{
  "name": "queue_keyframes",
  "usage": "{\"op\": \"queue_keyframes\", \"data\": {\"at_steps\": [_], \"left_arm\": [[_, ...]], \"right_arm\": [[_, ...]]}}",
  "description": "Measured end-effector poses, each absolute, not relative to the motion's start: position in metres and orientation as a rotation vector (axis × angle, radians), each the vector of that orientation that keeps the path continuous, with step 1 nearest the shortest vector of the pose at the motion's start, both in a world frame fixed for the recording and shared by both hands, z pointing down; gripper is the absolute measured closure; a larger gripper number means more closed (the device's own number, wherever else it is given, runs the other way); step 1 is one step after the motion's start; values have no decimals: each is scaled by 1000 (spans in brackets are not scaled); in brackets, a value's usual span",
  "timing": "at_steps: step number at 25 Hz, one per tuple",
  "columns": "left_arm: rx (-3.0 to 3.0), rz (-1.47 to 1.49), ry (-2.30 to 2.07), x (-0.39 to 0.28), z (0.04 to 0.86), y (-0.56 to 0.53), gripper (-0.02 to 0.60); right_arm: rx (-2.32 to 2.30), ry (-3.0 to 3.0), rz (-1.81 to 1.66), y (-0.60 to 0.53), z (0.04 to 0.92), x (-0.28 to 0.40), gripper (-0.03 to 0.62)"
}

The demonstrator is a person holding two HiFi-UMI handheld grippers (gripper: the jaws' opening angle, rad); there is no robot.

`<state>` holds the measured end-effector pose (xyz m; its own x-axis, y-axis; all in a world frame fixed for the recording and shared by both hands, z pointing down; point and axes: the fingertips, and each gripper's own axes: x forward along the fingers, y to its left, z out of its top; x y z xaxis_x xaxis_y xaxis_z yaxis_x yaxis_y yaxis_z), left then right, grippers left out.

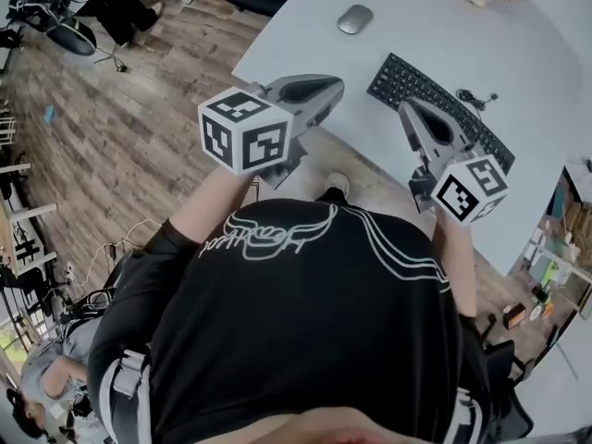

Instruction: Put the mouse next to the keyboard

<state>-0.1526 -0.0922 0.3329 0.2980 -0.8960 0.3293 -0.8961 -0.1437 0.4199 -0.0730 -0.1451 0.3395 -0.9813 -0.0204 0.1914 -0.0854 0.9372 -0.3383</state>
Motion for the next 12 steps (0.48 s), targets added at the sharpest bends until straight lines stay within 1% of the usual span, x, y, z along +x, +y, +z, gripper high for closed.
{"op": "queue_keyframes", "data": {"at_steps": [7,12], "left_arm": [[2032,25,-1540,-203,347,-140,575],[2080,59,-1455,-221,350,-158,575]], "right_arm": [[101,-2880,551,-190,350,-126,583],[209,-2881,580,-201,349,-139,583]]}}
